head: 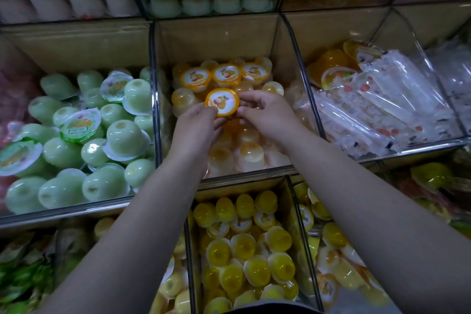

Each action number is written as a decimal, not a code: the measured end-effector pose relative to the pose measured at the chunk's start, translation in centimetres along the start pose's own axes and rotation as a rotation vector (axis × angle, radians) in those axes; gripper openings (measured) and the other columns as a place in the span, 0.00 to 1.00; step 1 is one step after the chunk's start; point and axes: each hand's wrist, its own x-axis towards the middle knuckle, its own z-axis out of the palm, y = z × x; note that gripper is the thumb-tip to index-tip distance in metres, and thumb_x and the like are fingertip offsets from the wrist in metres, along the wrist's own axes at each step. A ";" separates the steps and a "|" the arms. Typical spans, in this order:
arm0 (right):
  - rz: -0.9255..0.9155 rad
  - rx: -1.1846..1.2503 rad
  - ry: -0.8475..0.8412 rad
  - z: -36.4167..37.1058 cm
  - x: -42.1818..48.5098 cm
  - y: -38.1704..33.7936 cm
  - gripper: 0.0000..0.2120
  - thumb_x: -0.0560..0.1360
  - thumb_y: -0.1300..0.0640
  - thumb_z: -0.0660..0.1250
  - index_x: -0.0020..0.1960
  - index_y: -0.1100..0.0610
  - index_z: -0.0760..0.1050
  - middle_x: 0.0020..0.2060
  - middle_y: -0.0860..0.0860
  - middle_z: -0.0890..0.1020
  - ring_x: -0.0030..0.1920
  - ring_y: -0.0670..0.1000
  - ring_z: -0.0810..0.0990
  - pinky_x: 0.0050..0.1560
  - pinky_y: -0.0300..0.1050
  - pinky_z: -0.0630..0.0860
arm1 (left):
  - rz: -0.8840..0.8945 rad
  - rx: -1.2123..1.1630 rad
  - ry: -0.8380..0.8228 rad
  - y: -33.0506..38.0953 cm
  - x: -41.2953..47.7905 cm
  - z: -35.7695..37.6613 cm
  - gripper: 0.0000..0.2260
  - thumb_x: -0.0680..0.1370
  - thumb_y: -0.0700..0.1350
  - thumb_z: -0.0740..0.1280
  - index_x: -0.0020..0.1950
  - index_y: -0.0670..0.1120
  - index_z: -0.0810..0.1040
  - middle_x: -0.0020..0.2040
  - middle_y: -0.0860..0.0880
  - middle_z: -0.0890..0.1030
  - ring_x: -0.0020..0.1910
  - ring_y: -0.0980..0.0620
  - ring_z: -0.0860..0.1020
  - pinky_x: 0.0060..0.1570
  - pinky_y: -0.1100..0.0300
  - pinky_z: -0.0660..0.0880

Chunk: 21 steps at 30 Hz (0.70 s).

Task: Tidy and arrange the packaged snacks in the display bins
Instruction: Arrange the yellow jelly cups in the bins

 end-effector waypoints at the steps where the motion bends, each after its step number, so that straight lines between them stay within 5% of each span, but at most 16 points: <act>1: -0.006 0.005 -0.028 0.1 -0.2 -0.1 0.20 0.77 0.66 0.66 0.68 0.59 0.73 0.53 0.48 0.80 0.52 0.45 0.80 0.49 0.37 0.79 | 0.016 -0.020 -0.014 0.0 0.0 0.0 0.10 0.78 0.39 0.64 0.59 0.44 0.75 0.43 0.52 0.82 0.45 0.57 0.82 0.45 0.65 0.76; 4: 0.000 0.004 -0.104 0.3 -0.6 -0.4 0.25 0.77 0.67 0.65 0.73 0.58 0.67 0.67 0.53 0.75 0.64 0.48 0.76 0.58 0.41 0.77 | 0.028 -0.020 -0.066 0.1 -0.3 0.2 0.04 0.76 0.38 0.67 0.45 0.47 0.77 0.34 0.57 0.82 0.42 0.62 0.80 0.43 0.68 0.74; 7: -0.008 0.001 -0.142 0.5 -0.8 -0.5 0.29 0.77 0.68 0.66 0.75 0.58 0.63 0.71 0.57 0.70 0.68 0.51 0.72 0.66 0.45 0.72 | -0.048 -0.014 -0.058 0.6 -0.4 0.4 0.05 0.80 0.42 0.64 0.46 0.49 0.77 0.41 0.52 0.81 0.47 0.58 0.79 0.43 0.66 0.74; 11: -0.022 -0.135 -0.138 0.4 -0.7 -0.4 0.31 0.76 0.63 0.69 0.75 0.51 0.63 0.62 0.54 0.75 0.57 0.48 0.78 0.61 0.41 0.74 | -0.081 -0.064 -0.049 0.7 0.0 0.3 0.03 0.80 0.41 0.63 0.49 0.45 0.76 0.38 0.52 0.80 0.45 0.55 0.80 0.40 0.65 0.74; 14: -0.014 -0.131 -0.137 0.4 -0.4 -0.2 0.30 0.75 0.61 0.70 0.74 0.51 0.64 0.59 0.51 0.77 0.58 0.49 0.79 0.64 0.47 0.75 | -0.082 -0.081 -0.088 0.8 -0.3 0.3 0.04 0.81 0.42 0.62 0.53 0.44 0.76 0.38 0.52 0.81 0.43 0.57 0.81 0.39 0.65 0.74; 18: 0.000 -0.074 -0.069 0.3 -0.4 -0.3 0.23 0.78 0.56 0.67 0.71 0.51 0.68 0.53 0.46 0.79 0.57 0.47 0.79 0.63 0.50 0.75 | -0.056 -0.074 -0.140 0.6 -1.1 0.0 0.04 0.82 0.42 0.60 0.51 0.48 0.74 0.50 0.48 0.83 0.46 0.56 0.83 0.42 0.64 0.76; 21: -0.001 0.079 -0.014 0.2 -0.7 -0.5 0.14 0.81 0.52 0.62 0.65 0.52 0.71 0.55 0.51 0.80 0.57 0.49 0.80 0.62 0.50 0.76 | -0.022 -0.096 -0.140 0.6 -1.9 -0.2 0.09 0.83 0.44 0.59 0.63 0.49 0.71 0.57 0.45 0.82 0.51 0.53 0.83 0.42 0.63 0.78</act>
